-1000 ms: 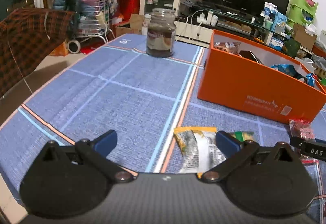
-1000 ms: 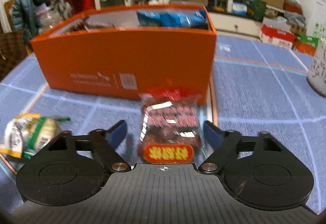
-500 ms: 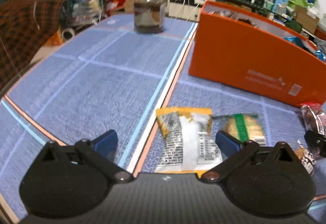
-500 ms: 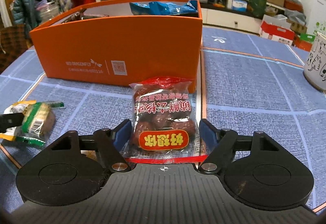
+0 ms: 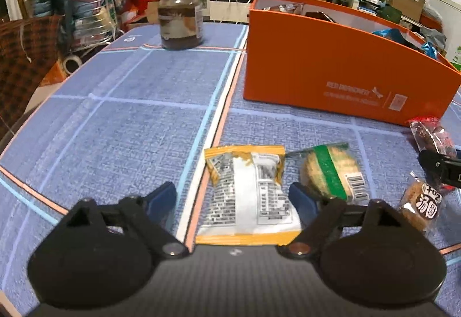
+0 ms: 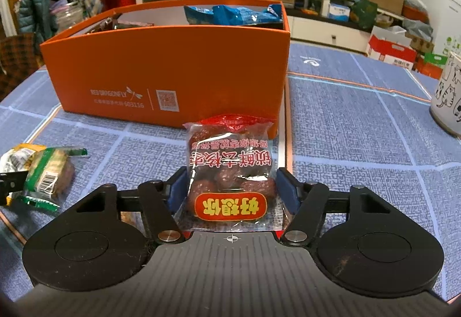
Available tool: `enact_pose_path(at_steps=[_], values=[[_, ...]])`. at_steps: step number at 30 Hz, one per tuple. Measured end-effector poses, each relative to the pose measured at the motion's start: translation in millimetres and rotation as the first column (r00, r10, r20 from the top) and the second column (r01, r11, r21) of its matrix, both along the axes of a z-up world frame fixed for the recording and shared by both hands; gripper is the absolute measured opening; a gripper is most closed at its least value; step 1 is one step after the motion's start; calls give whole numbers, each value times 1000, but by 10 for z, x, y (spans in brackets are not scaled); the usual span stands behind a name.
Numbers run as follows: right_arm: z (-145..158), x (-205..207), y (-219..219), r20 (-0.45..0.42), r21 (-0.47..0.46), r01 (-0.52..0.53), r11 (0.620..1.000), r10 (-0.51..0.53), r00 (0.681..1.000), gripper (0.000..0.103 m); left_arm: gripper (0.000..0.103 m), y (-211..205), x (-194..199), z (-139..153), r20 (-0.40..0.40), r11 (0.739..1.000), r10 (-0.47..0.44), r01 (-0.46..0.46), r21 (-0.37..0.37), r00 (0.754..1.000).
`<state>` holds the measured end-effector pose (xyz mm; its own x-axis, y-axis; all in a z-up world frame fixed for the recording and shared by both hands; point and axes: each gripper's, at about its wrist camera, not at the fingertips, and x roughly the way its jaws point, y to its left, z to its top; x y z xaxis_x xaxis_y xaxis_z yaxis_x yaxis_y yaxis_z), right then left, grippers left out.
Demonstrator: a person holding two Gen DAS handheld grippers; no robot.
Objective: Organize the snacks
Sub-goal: 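Grasp the yellow biscuit packet with left tool while right tool grasps the red jujube bag, then carry both packets over the orange box and open both tools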
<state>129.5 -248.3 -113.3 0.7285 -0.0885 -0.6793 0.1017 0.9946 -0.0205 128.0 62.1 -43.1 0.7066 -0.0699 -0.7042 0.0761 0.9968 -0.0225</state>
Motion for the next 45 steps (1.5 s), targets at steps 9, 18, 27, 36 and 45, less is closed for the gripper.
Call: enact_pose_path(at_steps=[9, 18, 27, 36, 45], values=[[15, -11, 18, -5, -4, 6, 1000, -6, 1000, 51, 50, -53, -17, 84, -23, 999, -36, 35, -18, 999], [75, -82, 112, 8, -24, -13, 1000, 13, 1000, 49, 48, -25, -79, 223, 16, 998, -57, 56, 6, 998], [282, -188, 222, 67, -65, -51, 997, 55, 996, 49, 47, -22, -87, 370, 53, 998, -52, 50, 28, 997], [477, -363, 373, 125, -84, -92, 992, 102, 987, 49, 47, -11, -83, 423, 68, 999, -35, 32, 43, 997], [573, -384, 366, 146, -71, -97, 993, 107, 983, 49, 47, -9, -91, 453, 79, 998, -32, 28, 52, 996]])
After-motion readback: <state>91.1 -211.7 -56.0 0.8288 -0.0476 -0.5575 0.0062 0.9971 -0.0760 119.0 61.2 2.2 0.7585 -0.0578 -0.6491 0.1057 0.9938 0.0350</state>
